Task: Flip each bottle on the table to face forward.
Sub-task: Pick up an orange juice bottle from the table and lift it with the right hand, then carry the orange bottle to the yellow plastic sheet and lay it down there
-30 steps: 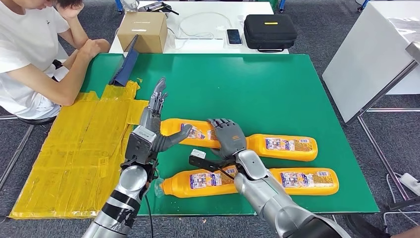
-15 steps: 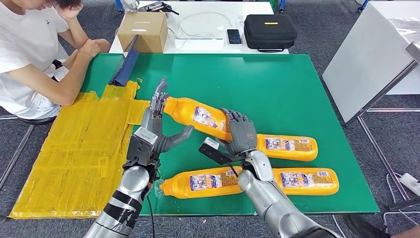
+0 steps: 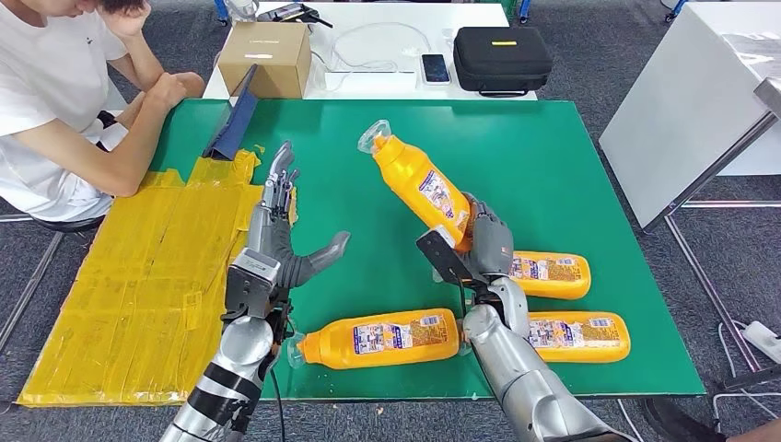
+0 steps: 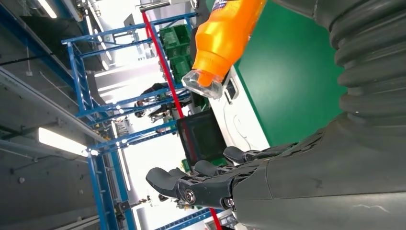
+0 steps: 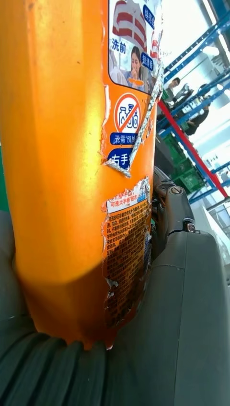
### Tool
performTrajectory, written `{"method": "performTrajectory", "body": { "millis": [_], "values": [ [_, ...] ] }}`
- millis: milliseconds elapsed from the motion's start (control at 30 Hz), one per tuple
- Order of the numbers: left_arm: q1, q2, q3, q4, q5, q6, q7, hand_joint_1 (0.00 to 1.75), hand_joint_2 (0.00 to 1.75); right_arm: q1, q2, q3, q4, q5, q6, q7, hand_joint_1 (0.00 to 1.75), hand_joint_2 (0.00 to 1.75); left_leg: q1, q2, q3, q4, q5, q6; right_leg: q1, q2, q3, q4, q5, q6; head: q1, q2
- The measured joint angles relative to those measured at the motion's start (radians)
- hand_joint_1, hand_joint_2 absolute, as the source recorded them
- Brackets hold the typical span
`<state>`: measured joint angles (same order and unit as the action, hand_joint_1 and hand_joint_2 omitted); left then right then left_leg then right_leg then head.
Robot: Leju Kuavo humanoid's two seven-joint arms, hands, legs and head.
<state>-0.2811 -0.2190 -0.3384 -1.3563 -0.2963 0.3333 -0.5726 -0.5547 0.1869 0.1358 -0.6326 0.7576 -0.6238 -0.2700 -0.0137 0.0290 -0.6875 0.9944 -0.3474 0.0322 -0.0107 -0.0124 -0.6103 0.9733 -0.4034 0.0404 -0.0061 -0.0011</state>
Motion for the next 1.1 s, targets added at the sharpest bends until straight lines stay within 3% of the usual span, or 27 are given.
{"method": "performTrajectory", "body": {
  "millis": [133, 267, 433, 700, 1100],
  "values": [
    [0.002, 0.0, 0.0, -0.003, -0.004, 0.001, 0.0, 0.0, 1.75, 0.012, 0.0, -0.023, -0.025, -0.035, -0.004, -0.029, 1.75, 1.75, 0.0, 0.0, 0.0, 0.0, 0.0, 0.0, 0.0, 0.0, 0.0, 0.0, 0.0, 0.0, 0.0, 0.0],
    [0.006, 0.0, 0.0, -0.002, -0.01, -0.011, 0.007, 0.0, 1.75, 0.061, 0.008, -0.044, -0.123, -0.12, 0.01, -0.11, 1.75, 1.75, 0.0, 0.0, 0.0, 0.0, 0.0, 0.0, 0.0, 0.0, 0.0, 0.0, 0.0, 0.0, 0.0, 0.0],
    [-0.001, 0.005, -0.008, 0.016, -0.002, -0.123, 0.064, 0.0, 1.75, 0.167, 0.03, -0.017, -0.336, -0.21, 0.129, -0.183, 1.75, 1.75, 0.0, 0.0, -0.001, 0.0, -0.001, 0.0, 0.0, 0.0, -0.001, 0.0, 0.0, 0.0, 0.0, 0.0],
    [-0.043, 0.006, -0.037, 0.089, 0.011, -0.205, 0.106, 0.0, 1.75, 0.252, 0.047, 0.113, -0.513, -0.217, 0.19, -0.2, 1.75, 1.75, 0.0, 0.0, -0.001, 0.0, 0.0, 0.0, 0.0, 0.0, -0.002, 0.0, 0.0, 0.0, 0.0, 0.0],
    [-0.057, 0.006, -0.04, 0.115, 0.072, -0.254, 0.105, 0.0, 1.75, 0.269, 0.05, 0.196, -0.534, -0.218, 0.236, -0.2, 1.75, 1.75, 0.0, 0.0, -0.001, 0.0, 0.0, 0.0, 0.0, 0.0, -0.001, 0.0, 0.0, 0.0, 0.0, 0.0]
  ]
}}
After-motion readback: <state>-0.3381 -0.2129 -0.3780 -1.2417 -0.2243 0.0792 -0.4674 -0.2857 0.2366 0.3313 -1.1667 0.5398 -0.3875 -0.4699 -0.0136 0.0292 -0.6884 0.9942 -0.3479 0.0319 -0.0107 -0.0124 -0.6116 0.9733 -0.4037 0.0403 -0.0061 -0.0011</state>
